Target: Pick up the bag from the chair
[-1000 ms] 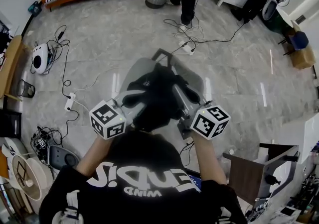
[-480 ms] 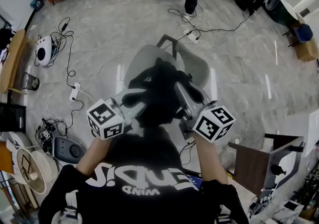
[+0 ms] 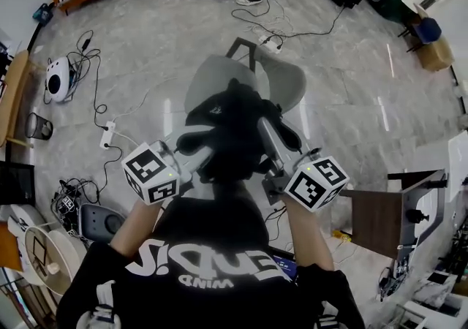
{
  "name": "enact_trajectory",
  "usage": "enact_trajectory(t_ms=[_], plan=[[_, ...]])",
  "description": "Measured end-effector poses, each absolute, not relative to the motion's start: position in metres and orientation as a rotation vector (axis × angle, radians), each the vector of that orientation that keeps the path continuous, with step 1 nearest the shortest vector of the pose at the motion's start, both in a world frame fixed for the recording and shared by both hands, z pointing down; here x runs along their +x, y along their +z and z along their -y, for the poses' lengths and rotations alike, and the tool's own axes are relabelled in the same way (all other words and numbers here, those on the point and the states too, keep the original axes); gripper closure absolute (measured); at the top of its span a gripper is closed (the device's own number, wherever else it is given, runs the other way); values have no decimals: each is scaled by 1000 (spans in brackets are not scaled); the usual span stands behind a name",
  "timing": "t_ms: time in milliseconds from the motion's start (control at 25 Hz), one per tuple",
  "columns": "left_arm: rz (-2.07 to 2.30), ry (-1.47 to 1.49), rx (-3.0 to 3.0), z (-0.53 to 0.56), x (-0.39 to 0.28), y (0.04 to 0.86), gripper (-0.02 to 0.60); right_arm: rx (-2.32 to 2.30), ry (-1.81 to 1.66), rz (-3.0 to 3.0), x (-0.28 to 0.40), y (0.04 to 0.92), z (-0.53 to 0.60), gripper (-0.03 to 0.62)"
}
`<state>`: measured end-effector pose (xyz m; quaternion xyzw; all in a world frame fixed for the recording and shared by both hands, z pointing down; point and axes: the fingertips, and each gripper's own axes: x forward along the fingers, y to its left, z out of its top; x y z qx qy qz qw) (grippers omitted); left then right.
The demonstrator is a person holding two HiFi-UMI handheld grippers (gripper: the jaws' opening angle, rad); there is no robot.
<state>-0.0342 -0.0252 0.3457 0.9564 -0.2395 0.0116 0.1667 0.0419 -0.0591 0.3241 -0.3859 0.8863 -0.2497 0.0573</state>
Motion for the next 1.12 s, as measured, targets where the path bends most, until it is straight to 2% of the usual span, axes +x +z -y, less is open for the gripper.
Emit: enact_trajectory(t_ms=[360,1120], plan=[[623,56,2697,-73,-64,348,558,-1232,-855,-2640,13,333,-43,543],[672,134,2655,-163,-24,385,558,-1168,-839,-2788,42,370,-141,543]])
